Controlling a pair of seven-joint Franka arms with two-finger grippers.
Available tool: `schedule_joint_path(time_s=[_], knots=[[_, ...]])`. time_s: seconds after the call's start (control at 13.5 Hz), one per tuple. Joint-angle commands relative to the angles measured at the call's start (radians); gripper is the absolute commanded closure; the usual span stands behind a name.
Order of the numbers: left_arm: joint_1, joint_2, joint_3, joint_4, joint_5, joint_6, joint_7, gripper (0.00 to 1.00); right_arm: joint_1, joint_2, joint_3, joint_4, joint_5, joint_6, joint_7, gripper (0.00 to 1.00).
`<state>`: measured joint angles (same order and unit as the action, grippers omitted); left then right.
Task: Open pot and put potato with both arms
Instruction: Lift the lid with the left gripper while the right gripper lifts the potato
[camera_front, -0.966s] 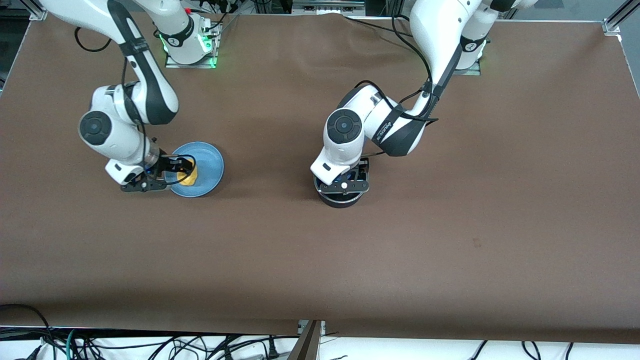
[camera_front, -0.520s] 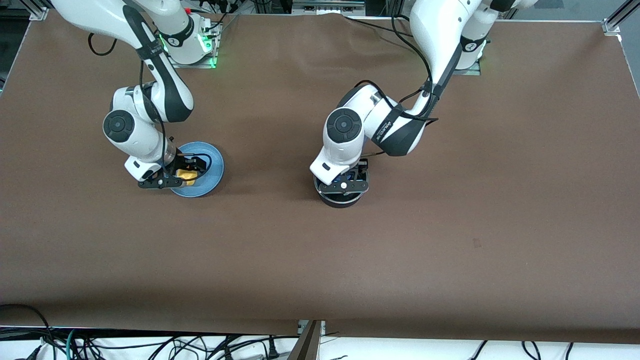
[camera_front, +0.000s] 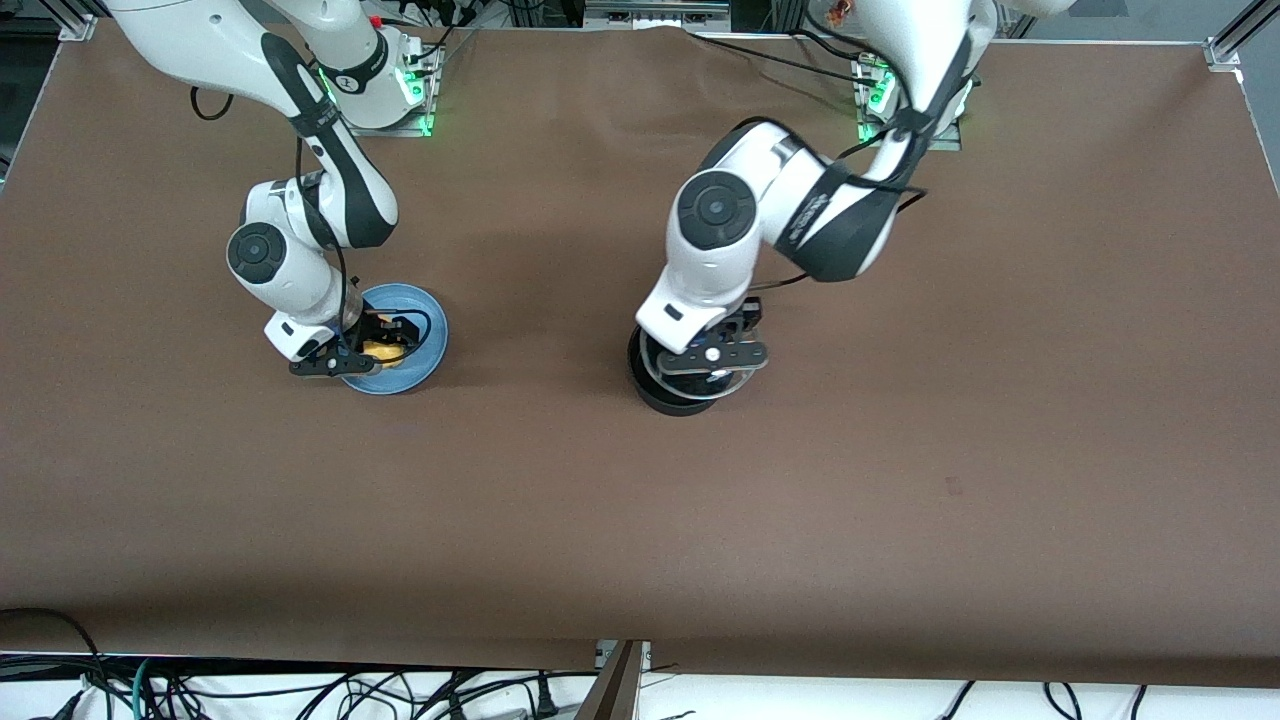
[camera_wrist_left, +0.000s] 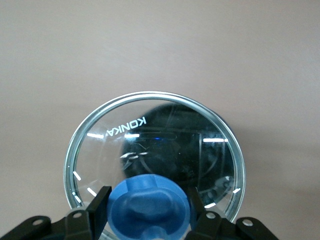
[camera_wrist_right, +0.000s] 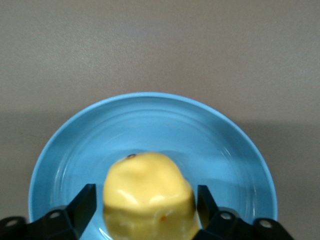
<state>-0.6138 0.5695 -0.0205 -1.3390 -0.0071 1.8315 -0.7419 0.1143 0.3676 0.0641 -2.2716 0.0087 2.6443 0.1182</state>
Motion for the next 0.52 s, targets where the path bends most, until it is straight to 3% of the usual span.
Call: schedule_joint_path(time_s=[0.0,0.15,0.22,0.45], knots=[[0.090,-0.074,-0.006,-0.016,0.024,-0.072,0.019,0.60,-0.001,-0.015,0.000,-0.020,0.010,0.014,-0.014,0.44],[0.170,-0.097,-0.006,-0.016,0.024,-0.119,0.158,0.59,0.001,-0.032,0.002,-0.011,0.010,-0.004,-0.011,0.77],[0.212,-0.102,-0.006,-0.016,0.024,-0.156,0.238,0.58,0.004,-0.045,0.008,0.009,0.010,-0.051,-0.005,0.87],[0.307,-0.102,-0.004,-0.028,0.030,-0.256,0.415,0.58,0.011,-0.052,0.077,0.168,0.010,-0.271,0.122,0.88]])
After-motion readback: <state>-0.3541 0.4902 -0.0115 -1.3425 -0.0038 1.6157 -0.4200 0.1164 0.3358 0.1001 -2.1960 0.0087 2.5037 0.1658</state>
